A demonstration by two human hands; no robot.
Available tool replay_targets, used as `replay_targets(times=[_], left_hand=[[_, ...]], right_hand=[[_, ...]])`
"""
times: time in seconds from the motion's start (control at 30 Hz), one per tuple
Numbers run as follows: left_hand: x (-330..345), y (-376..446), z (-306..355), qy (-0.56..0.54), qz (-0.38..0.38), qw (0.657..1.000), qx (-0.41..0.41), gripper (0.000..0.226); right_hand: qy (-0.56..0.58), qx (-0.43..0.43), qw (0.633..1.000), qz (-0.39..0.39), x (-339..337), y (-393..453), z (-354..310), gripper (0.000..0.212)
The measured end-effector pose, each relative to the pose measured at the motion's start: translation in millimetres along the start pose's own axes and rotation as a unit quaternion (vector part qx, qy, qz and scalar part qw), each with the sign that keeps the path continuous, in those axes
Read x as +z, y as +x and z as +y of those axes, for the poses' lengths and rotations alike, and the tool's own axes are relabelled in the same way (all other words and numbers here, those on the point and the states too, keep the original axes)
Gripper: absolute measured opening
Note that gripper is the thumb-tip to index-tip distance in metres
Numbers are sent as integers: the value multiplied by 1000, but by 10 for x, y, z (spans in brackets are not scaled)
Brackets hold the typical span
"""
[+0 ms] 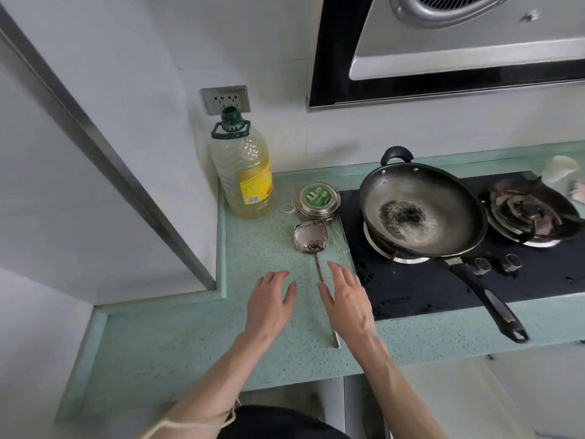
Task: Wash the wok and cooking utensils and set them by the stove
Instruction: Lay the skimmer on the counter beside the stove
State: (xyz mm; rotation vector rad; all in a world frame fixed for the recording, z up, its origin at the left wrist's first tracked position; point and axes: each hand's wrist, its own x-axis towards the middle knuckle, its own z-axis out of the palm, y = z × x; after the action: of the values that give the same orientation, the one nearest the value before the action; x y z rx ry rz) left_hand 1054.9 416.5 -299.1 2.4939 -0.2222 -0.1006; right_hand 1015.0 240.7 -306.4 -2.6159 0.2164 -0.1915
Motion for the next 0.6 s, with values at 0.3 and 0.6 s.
replay_targets(times=[0.3, 0.6], left_hand=[[-568, -707, 126, 100, 49, 982, 150, 49], [-451, -1463, 252, 22, 1, 976, 216, 44]], right_hand=[[-136, 44, 987, 71, -597, -884, -568, 63], [-182, 162, 965, 94, -903, -2071, -709, 61]])
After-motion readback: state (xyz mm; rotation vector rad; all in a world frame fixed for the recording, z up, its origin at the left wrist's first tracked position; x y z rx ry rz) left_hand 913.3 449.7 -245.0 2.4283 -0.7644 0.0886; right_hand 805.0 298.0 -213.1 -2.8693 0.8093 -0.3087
